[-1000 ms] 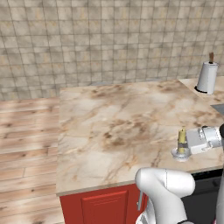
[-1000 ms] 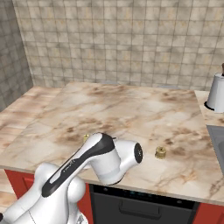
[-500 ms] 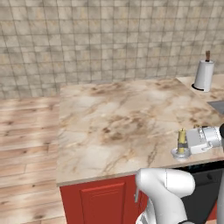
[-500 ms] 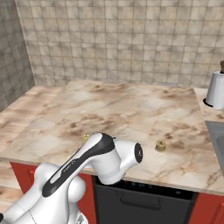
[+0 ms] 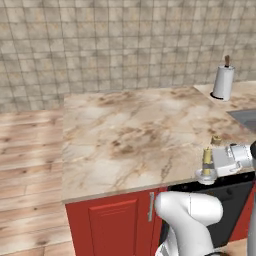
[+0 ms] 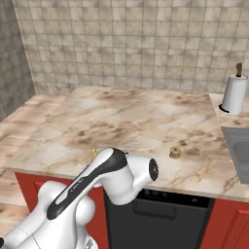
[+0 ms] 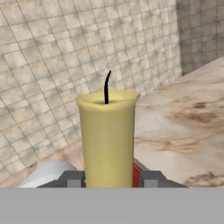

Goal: Pick the candle and candle from the dining table and place them in the open cabinet. Close the cabinet after placing the objects.

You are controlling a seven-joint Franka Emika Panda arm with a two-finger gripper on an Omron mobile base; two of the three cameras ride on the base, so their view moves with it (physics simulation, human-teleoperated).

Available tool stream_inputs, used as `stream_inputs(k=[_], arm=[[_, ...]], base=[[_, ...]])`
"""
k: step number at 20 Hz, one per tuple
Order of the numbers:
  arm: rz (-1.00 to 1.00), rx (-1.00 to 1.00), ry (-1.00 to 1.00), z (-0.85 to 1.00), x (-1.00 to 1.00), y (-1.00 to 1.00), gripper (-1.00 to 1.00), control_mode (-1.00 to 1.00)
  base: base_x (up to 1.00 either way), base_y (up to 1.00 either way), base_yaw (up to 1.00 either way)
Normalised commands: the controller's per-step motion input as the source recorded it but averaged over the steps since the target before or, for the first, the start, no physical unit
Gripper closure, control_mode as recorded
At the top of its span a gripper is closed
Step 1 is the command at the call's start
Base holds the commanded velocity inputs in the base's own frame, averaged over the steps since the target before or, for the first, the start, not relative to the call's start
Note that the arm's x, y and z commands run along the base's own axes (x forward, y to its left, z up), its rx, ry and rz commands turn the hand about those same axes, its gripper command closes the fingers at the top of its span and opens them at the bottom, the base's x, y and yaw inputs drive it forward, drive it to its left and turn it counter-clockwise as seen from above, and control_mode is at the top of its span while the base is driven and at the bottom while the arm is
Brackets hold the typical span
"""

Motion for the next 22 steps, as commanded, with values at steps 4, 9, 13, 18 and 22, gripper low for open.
stream_inputs(k=[4, 9, 13, 18, 22], arm=[[0.0, 0.0, 0.0, 0.0, 0.0, 0.0, 1.0, 1.0], [0.0, 0.0, 0.0, 0.0, 0.0, 0.0, 1.0, 1.0], [0.0, 0.0, 0.0, 0.0, 0.0, 0.0, 1.0, 1.0], [0.0, 0.0, 0.0, 0.0, 0.0, 0.0, 1.0, 1.0], [0.0, 0.0, 0.0, 0.0, 0.0, 0.0, 1.0, 1.0]], base=[[-0.01, -0.02, -0.73], [0.0, 0.0, -0.87], [0.0, 0.0, -0.91], [0.0, 0.0, -0.92], [0.02, 0.0, -0.91]])
